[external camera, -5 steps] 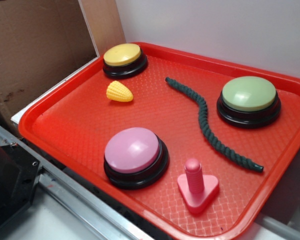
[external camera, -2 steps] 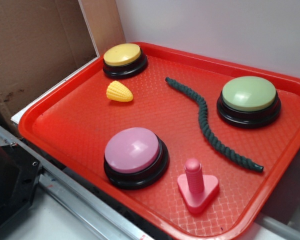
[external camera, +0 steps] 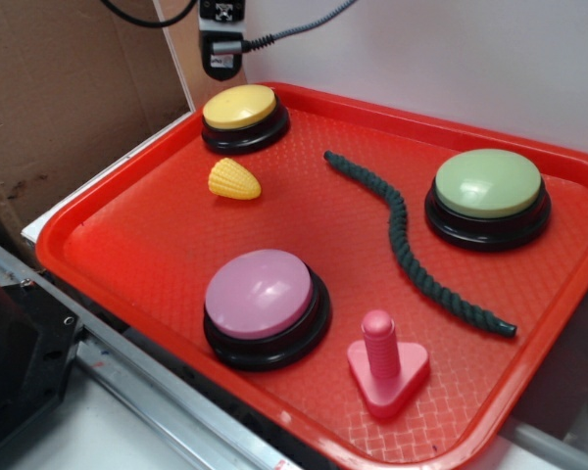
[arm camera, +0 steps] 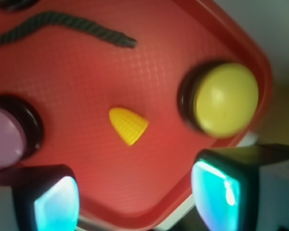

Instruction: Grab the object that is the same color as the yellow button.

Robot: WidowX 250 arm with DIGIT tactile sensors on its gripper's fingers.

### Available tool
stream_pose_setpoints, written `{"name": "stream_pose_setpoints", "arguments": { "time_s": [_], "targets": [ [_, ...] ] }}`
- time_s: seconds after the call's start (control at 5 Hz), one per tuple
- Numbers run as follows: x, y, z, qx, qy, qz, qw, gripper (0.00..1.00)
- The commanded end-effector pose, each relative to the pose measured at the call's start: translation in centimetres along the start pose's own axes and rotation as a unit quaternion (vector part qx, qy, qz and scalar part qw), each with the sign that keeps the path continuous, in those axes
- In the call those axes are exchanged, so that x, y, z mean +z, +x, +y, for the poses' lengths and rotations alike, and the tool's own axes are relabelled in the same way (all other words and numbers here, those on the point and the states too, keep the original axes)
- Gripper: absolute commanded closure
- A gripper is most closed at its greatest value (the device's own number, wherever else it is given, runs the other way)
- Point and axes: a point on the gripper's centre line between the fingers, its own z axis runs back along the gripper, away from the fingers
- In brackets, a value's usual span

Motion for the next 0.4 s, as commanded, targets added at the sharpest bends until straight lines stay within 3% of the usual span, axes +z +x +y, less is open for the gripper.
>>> {"name": "stream_pose_setpoints", "arguments": {
  "time_s": [0.0, 0.2],
  "targets": [
    [-1.8, -0.7, -1.9, -0.197, 0.107, -0.032, 0.974, 0.00],
    [-4.4, -1.1, -1.0, -0.165, 0.066, -0.053, 0.983, 0.00]
  ]
}}
